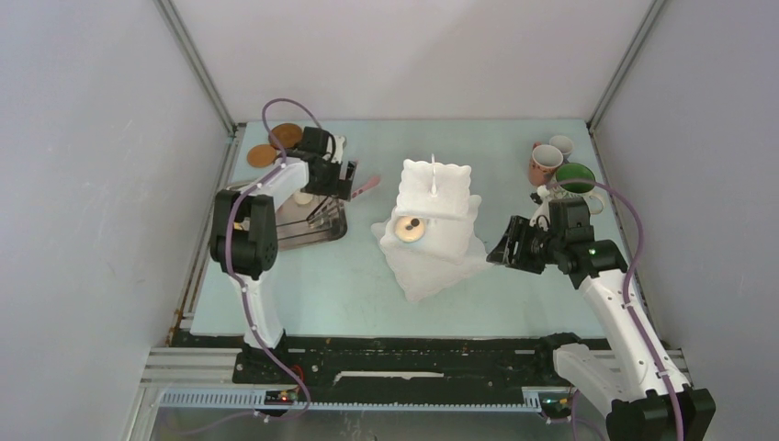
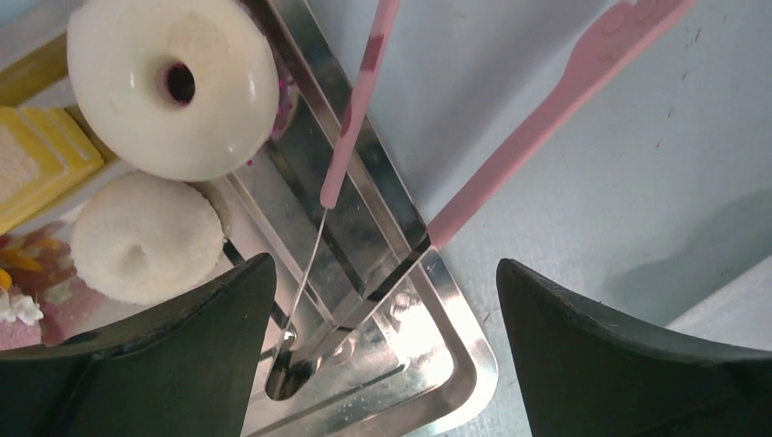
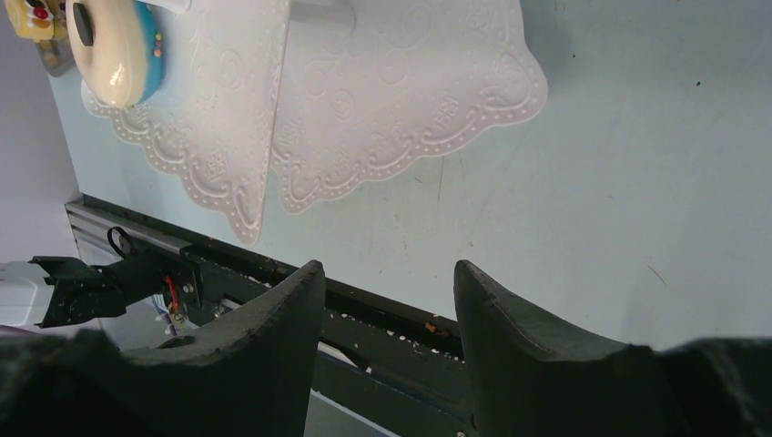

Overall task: Serve the afternoon tea
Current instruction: Pick up the clamp from the tray.

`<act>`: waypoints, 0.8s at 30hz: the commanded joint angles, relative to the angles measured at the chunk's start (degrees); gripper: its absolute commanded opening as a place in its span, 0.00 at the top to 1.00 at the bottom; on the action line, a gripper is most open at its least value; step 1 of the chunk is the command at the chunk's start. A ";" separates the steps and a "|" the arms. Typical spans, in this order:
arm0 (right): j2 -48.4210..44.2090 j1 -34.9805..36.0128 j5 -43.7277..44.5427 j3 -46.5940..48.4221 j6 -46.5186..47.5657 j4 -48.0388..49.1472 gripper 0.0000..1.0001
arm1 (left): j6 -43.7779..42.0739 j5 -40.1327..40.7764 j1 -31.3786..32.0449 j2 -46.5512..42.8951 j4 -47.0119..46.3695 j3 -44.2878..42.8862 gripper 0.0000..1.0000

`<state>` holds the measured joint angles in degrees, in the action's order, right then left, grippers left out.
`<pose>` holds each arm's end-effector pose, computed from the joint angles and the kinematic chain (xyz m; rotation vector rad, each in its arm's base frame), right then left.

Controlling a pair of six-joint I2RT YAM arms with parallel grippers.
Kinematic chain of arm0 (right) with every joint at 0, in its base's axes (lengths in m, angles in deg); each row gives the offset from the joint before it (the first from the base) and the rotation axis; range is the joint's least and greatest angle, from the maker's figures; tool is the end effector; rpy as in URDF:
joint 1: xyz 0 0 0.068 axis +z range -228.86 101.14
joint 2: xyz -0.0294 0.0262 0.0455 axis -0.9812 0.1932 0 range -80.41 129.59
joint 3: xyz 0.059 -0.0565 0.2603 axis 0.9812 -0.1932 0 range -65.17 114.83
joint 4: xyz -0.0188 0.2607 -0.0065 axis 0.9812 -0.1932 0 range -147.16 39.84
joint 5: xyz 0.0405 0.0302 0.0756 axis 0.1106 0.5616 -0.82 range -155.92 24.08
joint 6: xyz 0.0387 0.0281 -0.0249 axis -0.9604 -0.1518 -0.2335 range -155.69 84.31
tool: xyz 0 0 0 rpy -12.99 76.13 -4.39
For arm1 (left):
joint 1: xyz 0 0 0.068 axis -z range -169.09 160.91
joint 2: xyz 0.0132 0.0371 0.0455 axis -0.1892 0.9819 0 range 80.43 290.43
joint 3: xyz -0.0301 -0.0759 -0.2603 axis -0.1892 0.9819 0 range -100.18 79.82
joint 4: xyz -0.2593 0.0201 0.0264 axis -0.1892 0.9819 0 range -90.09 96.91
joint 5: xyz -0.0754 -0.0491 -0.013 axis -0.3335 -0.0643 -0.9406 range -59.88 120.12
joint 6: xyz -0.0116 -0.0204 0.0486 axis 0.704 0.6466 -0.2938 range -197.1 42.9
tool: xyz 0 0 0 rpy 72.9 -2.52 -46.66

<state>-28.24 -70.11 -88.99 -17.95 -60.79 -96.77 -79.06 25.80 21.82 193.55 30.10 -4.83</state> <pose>0.1696 0.0402 0.2770 0.1806 2.5143 0.7459 0.4163 -0.0830 0.1986 0.3186 2.5786 -0.1544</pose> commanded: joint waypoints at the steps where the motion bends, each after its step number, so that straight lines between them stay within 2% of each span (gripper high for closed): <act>1: -0.66 0.20 0.61 2.44 -0.85 -0.37 0.43 | -0.36 -0.58 -0.02 1.83 1.42 -5.56 0.03; 9: -1.16 0.90 0.81 2.44 -1.49 0.20 0.43 | 3.89 3.32 1.38 6.86 6.50 -9.86 0.03; 14: -1.09 1.09 0.75 2.44 -1.48 0.03 0.43 | 4.15 3.82 2.05 9.47 10.22 -12.73 0.07; 21: -1.74 1.14 0.77 2.48 -1.19 -0.21 0.43 | 6.43 4.09 2.73 9.31 11.78 -12.56 0.24; 24: -1.95 1.15 0.88 2.44 -1.03 -0.56 0.43 | 8.20 6.64 3.37 8.18 10.77 -11.10 0.29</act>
<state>-29.23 -69.21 -88.58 -17.95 -62.04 -96.96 -73.77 29.95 24.16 203.45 40.88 -15.64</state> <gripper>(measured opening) 0.572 0.736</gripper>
